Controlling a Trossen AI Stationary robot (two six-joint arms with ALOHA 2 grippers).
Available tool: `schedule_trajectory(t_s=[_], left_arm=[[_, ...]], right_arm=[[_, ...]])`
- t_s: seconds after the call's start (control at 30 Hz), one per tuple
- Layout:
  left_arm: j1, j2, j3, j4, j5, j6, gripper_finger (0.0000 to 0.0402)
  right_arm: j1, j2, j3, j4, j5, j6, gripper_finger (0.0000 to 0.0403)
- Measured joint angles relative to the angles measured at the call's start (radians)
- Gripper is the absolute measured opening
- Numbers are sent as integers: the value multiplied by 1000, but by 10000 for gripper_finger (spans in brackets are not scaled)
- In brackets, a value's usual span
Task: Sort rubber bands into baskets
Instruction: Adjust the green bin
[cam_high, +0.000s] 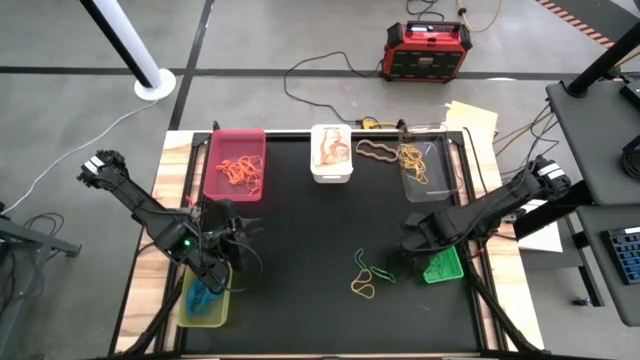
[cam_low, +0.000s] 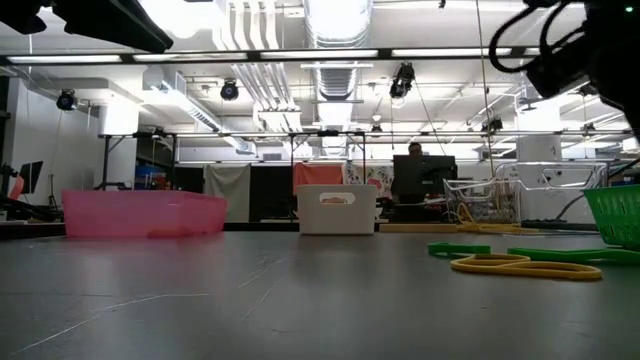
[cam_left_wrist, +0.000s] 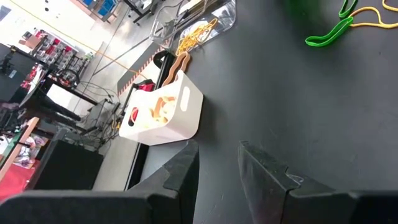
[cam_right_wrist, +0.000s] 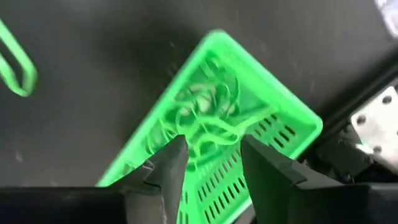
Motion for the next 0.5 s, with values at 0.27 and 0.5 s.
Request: schedule_trajectory(t_s=[0.27,0.5], left_arm=[[0,0,0,4,0,0,97],[0,0,0,6,0,0,97]], right_arm=[[-9,7,59,183,206,-129,153],[-80,91,54,367,217,-258,102]])
